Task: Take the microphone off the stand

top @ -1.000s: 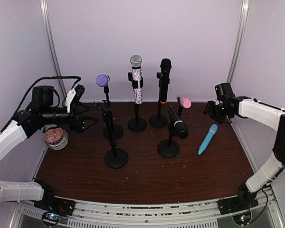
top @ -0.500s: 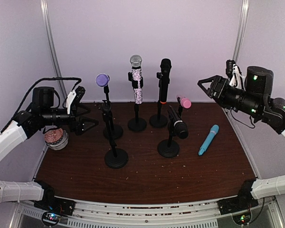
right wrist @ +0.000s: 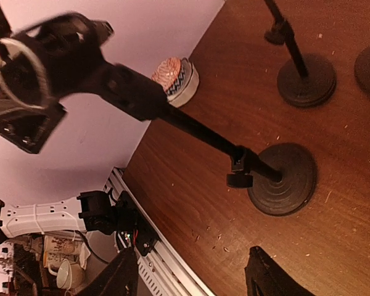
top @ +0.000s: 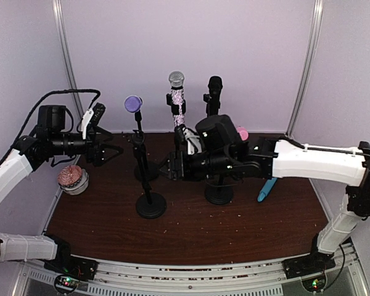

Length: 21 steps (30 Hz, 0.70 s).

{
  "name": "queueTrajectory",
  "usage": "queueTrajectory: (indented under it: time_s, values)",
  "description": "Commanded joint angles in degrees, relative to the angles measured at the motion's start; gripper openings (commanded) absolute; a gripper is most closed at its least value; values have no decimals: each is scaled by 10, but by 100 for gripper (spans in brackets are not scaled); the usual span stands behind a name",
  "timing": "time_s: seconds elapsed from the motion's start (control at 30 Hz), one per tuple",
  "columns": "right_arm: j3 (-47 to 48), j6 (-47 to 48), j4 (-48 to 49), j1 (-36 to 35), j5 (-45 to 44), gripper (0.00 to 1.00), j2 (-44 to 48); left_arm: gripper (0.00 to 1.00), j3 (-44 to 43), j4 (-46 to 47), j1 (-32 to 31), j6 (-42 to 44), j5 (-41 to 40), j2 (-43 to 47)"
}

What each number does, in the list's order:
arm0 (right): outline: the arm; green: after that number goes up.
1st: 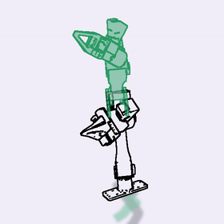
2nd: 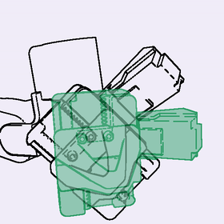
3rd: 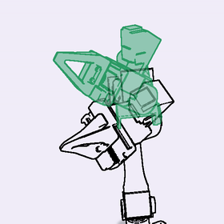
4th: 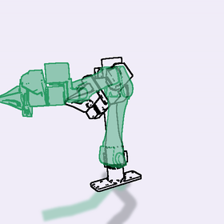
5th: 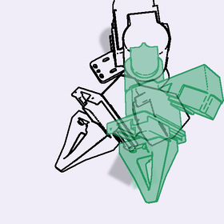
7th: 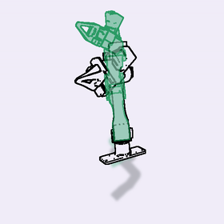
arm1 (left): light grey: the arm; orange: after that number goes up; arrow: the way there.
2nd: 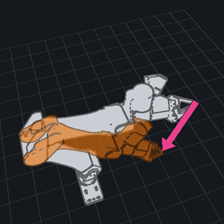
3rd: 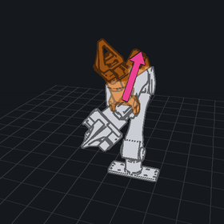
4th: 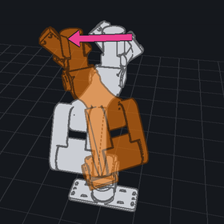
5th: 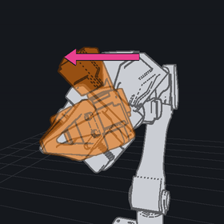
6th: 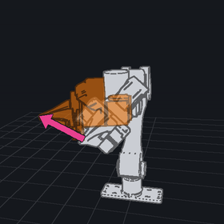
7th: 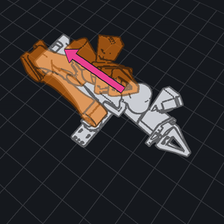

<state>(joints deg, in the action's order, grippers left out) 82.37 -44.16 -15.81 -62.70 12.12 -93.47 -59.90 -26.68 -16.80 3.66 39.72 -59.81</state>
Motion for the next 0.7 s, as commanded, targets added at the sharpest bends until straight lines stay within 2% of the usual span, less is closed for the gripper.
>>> queueTrajectory:
  time_s: [0.0,0.1,0.2,0.27,0.53,0.67]
  values:
    - [1,-51,82,1,87,60,-47,95,-21,-8,9,-13,27,-4]
    - [-5,-86,122,8,140,60,-91,95,-21,-7,9,-7,31,-4]
    - [-44,-168,245,20,198,60,-121,95,-23,-7,9,0,31,-5]
    - [-58,-203,276,29,209,58,-140,95,-24,-7,9,4,34,-4]
    - [-42,-219,277,36,177,56,-177,94,-31,-7,10,9,39,-4]
    - [-26,-230,284,38,168,49,-206,94,-28,-8,10,11,41,-2]
